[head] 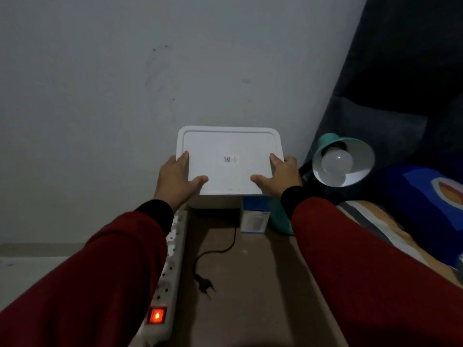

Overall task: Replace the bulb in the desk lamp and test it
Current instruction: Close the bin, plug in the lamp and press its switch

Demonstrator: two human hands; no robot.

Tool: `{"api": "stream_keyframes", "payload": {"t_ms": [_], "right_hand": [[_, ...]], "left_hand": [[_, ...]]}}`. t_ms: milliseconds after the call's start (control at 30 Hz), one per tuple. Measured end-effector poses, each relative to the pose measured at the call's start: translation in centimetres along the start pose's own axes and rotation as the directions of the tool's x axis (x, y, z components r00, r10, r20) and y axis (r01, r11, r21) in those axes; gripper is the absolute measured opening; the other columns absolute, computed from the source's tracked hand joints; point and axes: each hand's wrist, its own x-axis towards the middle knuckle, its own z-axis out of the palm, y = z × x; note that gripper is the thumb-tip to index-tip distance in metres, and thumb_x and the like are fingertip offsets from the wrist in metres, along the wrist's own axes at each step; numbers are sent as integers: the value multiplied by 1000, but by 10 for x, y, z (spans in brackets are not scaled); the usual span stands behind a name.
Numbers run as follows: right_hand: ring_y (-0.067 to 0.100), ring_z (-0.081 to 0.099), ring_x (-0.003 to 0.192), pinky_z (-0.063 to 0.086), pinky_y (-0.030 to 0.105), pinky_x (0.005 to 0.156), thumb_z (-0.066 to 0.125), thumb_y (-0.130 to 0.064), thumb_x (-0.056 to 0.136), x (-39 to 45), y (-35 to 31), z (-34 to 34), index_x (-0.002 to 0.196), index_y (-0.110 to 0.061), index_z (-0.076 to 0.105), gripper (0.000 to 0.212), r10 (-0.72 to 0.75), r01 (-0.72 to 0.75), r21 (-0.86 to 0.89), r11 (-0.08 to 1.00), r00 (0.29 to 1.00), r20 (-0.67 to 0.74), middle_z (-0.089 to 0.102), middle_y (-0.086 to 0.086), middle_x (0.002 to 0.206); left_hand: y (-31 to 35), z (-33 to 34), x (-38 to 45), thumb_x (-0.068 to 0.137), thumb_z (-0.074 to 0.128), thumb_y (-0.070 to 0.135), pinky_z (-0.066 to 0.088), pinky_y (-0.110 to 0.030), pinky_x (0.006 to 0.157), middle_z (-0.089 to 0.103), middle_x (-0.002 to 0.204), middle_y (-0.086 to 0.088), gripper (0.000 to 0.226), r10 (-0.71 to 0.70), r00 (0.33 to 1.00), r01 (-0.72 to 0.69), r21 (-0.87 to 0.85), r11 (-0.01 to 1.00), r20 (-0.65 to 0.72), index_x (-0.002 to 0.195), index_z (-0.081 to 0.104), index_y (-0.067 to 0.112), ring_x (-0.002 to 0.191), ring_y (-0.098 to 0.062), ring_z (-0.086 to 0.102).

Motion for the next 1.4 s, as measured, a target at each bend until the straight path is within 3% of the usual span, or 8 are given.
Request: {"api": "stream_keyframes", "payload": {"t_ms": [267, 600, 833, 967, 1067, 1233, 1400], "right_hand": [[34, 19, 141, 25, 40, 114, 57, -51, 86, 64, -2, 29, 148, -13, 25, 80, 19, -19, -51, 999, 1000, 7, 17, 19, 153], [33, 22, 140, 25, 35, 114, 49, -55, 88, 99, 7, 45, 138, -2, 43, 73, 28, -28, -89, 996, 1000, -3, 26, 21, 150], [33, 20, 142, 24, 38, 116, 43, -56, 91, 100, 8, 48, 148, -10, 24, 75, 37, -29, -103, 994, 997, 74, 13, 19, 155], [37, 27, 137, 30, 43, 110, 35, -55, 93, 103, -1, 37, 146, -9, 27, 70, 72, -17, -329, 944, 985, 156, 21, 22, 151], [36, 33, 131, 34, 41, 106, 35, -49, 95, 96, -10, 30, 139, -1, 38, 64, 56, 25, -432, 901, 983, 173, 29, 21, 146], [36, 48, 119, 43, 39, 95, 39, -40, 95, 68, -19, 25, 121, 3, 55, 53, -15, 107, -487, 867, 982, 190, 51, 22, 130], [34, 55, 113, 47, 36, 89, 51, -35, 91, 29, -30, 17, 111, 2, 61, 43, -30, 134, -457, 879, 973, 228, 59, 20, 122]], "left_hand": [[-17, 29, 65, 83, 57, 50, 40, -45, 99, 52, 124, -24, 69, -47, 991, 48, -6, 999, 122, 133, 41, 5, 119, -41, 45], [-22, 45, 93, 93, 42, 49, 35, -40, 105, 46, 135, -25, 64, -57, 984, 57, 9, 998, 169, 137, 40, 1, 126, -39, 42], [-25, 51, 93, 96, 37, 47, 27, -44, 113, 29, 150, -22, 66, -59, 976, 58, 10, 998, 210, 149, 23, 9, 137, -40, 30], [-17, 39, 97, 97, 36, 46, 33, -41, 107, 38, 143, -24, 64, -74, 955, 35, 137, 990, 288, 146, 25, 8, 130, -40, 38], [-14, 28, 98, 96, 38, 47, 34, -41, 104, 42, 139, -26, 59, -92, 938, -2, 270, 963, 335, 137, 38, 5, 128, -39, 39], [-12, 11, 74, 94, 41, 46, 39, -39, 99, 53, 129, -23, 55, -84, 949, -45, 395, 918, 304, 125, 49, 1, 119, -37, 48], [-13, -12, 38, 94, 42, 48, 38, -34, 103, 52, 136, -17, 59, -165, 931, 17, 412, 911, 326, 132, 47, 3, 125, -33, 48]]}}
